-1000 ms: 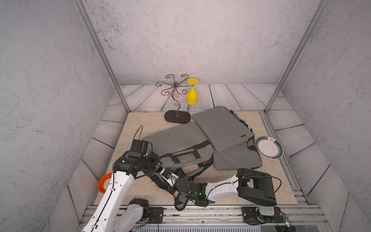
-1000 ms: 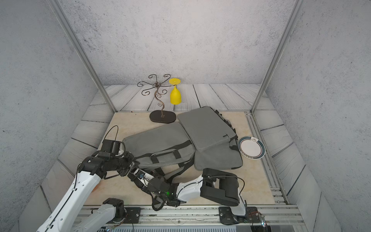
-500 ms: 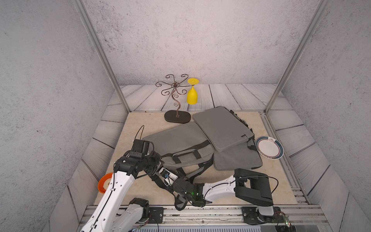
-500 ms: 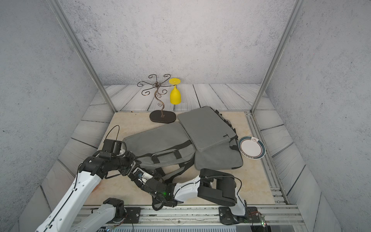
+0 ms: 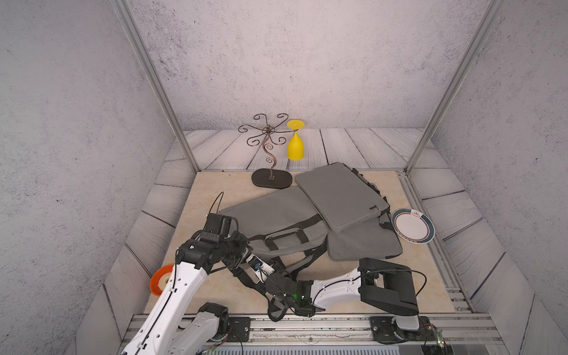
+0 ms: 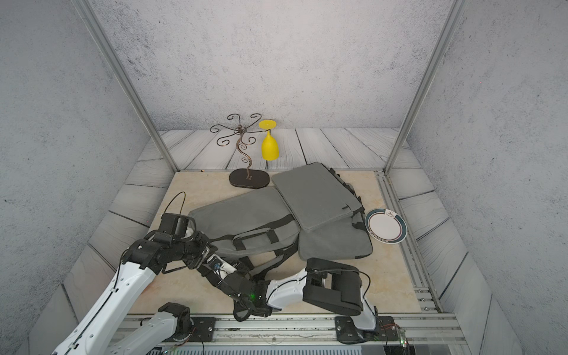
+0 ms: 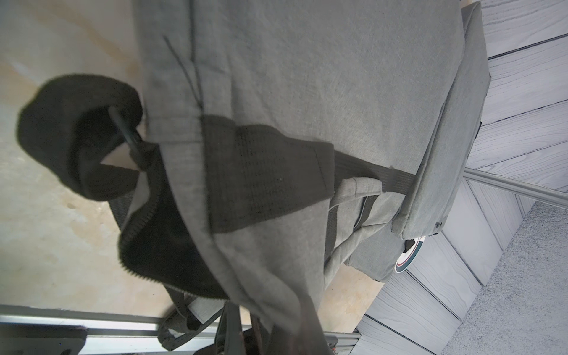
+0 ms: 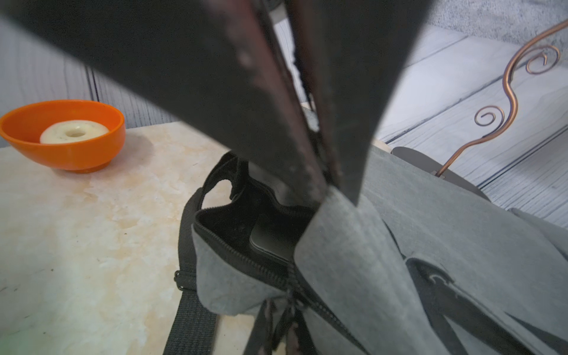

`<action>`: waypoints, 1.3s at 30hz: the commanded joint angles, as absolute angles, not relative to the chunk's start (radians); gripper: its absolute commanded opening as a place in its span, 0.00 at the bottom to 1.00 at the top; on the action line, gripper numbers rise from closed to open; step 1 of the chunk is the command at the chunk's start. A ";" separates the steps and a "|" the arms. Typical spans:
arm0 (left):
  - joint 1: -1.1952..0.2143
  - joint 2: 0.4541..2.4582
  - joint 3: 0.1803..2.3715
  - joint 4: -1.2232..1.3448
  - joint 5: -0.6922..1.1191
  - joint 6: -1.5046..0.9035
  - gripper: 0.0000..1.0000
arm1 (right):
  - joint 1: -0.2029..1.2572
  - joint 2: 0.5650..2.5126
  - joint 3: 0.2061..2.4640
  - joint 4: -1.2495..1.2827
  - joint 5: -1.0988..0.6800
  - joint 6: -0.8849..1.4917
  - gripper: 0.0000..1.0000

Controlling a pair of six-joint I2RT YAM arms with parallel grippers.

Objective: Open the zippered laptop bag and take out the laptop
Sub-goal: Unzip the zipper on the zippered laptop bag.

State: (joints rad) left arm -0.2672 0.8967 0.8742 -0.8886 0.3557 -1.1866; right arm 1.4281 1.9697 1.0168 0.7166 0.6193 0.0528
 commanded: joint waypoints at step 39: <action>-0.111 0.946 0.884 -0.899 -0.052 -0.824 0.00 | 1.054 1.298 0.635 0.032 0.525 0.329 0.00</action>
